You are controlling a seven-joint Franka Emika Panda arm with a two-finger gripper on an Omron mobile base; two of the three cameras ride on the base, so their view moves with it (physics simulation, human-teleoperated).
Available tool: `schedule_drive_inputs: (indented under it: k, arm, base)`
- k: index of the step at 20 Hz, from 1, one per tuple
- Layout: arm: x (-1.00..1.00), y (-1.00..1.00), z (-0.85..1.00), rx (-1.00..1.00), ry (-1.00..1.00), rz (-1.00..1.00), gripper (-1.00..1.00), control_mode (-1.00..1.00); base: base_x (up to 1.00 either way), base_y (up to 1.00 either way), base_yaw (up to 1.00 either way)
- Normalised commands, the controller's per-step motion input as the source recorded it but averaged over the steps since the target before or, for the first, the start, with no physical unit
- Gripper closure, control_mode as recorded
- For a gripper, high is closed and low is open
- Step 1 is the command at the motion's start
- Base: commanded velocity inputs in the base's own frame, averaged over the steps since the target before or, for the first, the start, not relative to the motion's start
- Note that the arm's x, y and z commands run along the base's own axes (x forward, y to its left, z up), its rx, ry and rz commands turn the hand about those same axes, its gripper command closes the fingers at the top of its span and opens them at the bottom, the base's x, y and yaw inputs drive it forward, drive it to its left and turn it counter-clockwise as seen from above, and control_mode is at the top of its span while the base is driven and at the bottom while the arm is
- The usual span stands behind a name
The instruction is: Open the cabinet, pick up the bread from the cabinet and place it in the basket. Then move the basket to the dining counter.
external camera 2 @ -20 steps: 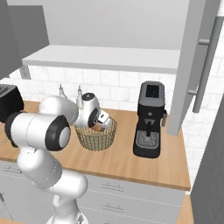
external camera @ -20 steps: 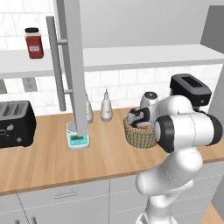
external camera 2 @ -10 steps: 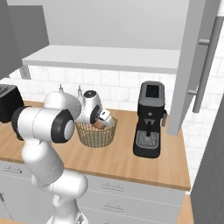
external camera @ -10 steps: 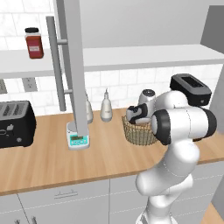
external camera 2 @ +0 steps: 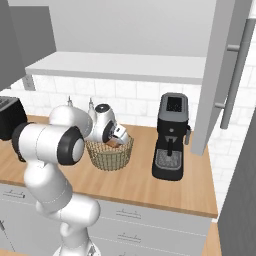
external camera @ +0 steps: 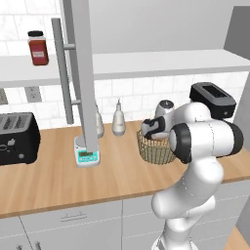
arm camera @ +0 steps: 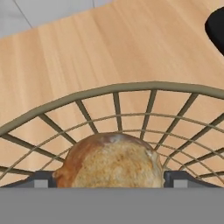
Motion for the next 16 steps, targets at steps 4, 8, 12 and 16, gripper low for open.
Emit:
schedule_drive_inputs:
  k: [4,8,12,16]
  arm:
    - [0.23,0.00,0.00,0.00,-0.14,0.00,-1.00,-1.00]
    - [0.03,0.00,0.13,0.00,-0.19,0.00,-1.00,-1.00]
    - [-0.16,0.00,0.36,0.00,-0.14,0.00,-1.00,-1.00]
    - [-0.97,0.00,0.39,0.00,-0.02,0.00,-1.00,-1.00]
  base:
    - [0.00,0.00,0.00]
    - [0.00,0.00,0.00]
    - [0.00,0.00,0.00]
    - [0.00,0.00,0.00]
